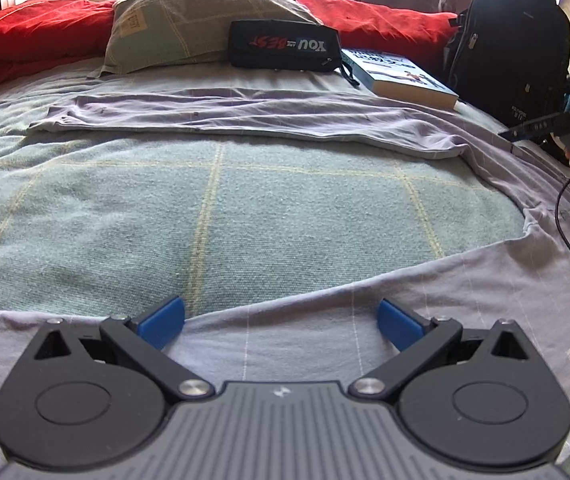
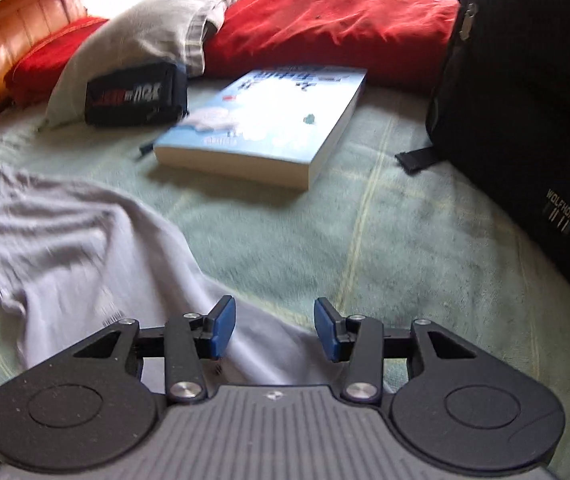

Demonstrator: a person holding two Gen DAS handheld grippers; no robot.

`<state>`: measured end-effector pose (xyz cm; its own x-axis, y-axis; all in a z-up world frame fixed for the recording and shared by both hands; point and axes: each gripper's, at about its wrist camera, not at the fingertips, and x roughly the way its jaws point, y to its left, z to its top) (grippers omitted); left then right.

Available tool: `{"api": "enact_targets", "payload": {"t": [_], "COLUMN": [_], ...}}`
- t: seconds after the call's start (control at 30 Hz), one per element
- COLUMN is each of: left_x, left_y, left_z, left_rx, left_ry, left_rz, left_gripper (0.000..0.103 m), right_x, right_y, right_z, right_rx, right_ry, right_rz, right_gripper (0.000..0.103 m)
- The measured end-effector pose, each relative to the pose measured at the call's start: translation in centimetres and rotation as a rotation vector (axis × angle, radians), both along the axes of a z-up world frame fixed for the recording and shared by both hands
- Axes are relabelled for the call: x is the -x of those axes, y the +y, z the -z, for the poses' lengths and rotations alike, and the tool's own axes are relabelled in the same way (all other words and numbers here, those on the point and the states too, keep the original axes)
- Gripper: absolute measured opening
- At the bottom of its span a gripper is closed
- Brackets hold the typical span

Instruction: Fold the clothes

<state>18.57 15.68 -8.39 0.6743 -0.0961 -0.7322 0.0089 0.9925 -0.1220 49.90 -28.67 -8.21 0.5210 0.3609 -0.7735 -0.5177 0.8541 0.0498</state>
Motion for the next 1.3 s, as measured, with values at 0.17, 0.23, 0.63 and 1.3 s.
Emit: {"api": "enact_targets", "payload": {"t": [0.17,0.23,0.63,1.3], "left_x": [0.1,0.1,0.2,-0.7], "left_y": [0.0,-0.1,-0.1,-0.1], "left_z": [0.1,0.1,0.1,0.0], "left_rx": [0.002,-0.001,-0.003,0.003], "left_ry": [-0.006,-0.008,-0.008,0.030], "left_rz": [-0.004,-0.006,-0.005,-0.016], "left_gripper": [0.102,0.102,0.102,0.102], "right_x": [0.5,0.8,-1.6,-2.4], "right_y": [0.0,0.0,-1.1,9.3], "right_z": [0.6,0.5,0.5,0.2], "right_rx": [0.020,0.038,-0.007,-0.176], "right_ry": [-0.017,-0.027,-0.039,0.039], "right_rz": [-0.054,-0.053,0.145,0.156], "right_gripper": [0.029,0.008,0.009,0.053]}}
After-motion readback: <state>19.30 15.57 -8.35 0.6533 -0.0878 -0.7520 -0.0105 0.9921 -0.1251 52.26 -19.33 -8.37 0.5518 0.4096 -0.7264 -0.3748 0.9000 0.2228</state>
